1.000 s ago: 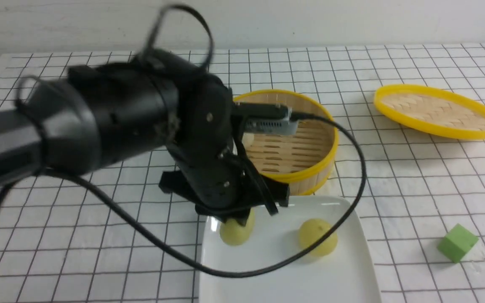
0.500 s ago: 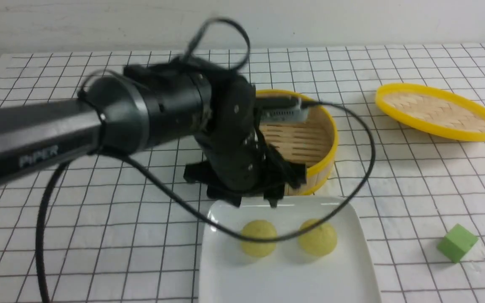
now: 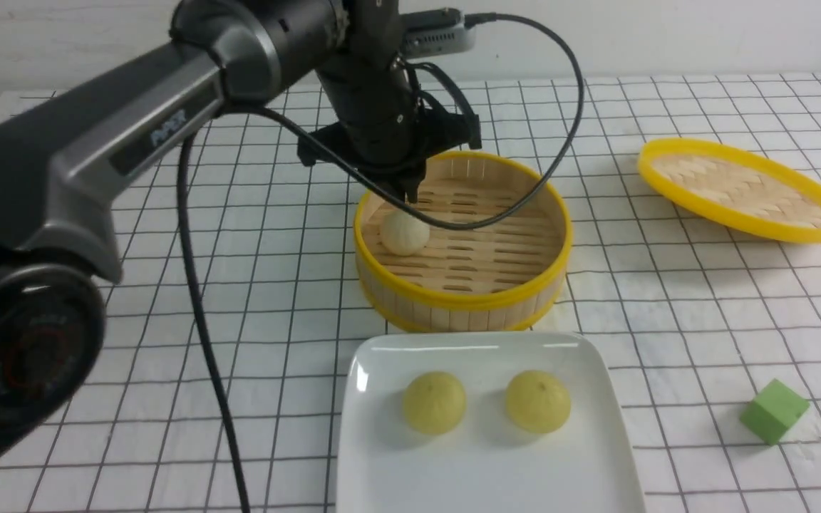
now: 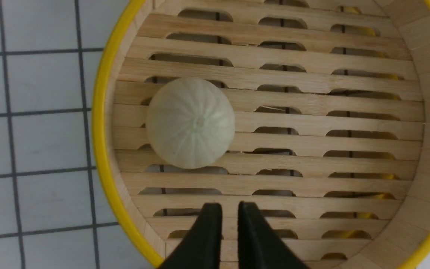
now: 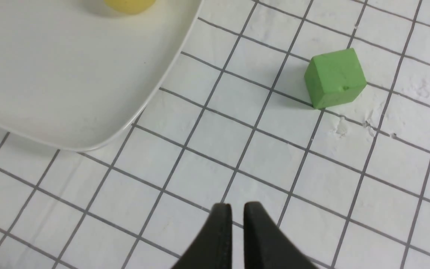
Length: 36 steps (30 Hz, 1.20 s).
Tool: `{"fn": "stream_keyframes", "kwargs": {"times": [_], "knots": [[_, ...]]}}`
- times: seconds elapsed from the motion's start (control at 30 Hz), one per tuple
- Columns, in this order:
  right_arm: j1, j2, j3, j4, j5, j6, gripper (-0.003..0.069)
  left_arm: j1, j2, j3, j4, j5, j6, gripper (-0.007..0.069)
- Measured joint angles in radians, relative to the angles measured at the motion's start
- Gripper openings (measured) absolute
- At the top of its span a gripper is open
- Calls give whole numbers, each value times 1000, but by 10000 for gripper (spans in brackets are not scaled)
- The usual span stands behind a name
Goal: Put the steamed buns into the plate on the white-black tablecloth.
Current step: 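Reach into the bamboo steamer and grasp a bun with the left gripper, then carry the bun from the bamboo steamer to the plate with the left gripper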
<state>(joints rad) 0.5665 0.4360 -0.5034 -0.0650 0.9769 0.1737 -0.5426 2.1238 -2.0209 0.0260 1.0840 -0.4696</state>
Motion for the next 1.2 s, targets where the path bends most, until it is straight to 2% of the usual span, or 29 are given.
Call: {"fn": "stream_keyframes", "kwargs": {"times": [0.07, 0.1, 0.17, 0.27, 0.37, 0.5, 0.6, 0.67, 0.7, 0.73, 0.8, 1.03, 1.2], "knots": [[0, 0, 0, 0, 0, 0, 78, -1, 26, -6, 4, 5, 0, 206], [0, 0, 0, 0, 0, 0, 78, -1, 26, -6, 4, 5, 0, 206], [0, 0, 0, 0, 0, 0, 82, -1, 54, -7, 27, -6, 0, 302], [0, 0, 0, 0, 0, 0, 85, -1, 71, -7, 58, -45, 0, 372], [0, 0, 0, 0, 0, 0, 90, -1, 93, -7, 84, -92, 0, 408], [0, 0, 0, 0, 0, 0, 96, -1, 125, -7, 88, -130, 0, 405], [0, 0, 0, 0, 0, 0, 100, -1, 162, -7, 85, -154, 0, 332], [0, 0, 0, 0, 0, 0, 102, -1, 163, -8, 75, -145, 1, 218], [0, 0, 0, 0, 0, 0, 103, -1, 163, -8, 75, -143, 1, 218], [0, 0, 0, 0, -1, 0, 104, -3, 152, -11, 75, -125, 5, 127], [0, 0, 0, 0, -1, 0, 107, -11, 116, -13, 75, -83, 22, 43], [0, 0, 0, 0, -5, 0, 113, -78, -139, -61, 110, 124, 117, 29], [0, -1, 0, 0, -8, 0, 118, -140, -359, 27, 153, 151, 121, 29]]}}
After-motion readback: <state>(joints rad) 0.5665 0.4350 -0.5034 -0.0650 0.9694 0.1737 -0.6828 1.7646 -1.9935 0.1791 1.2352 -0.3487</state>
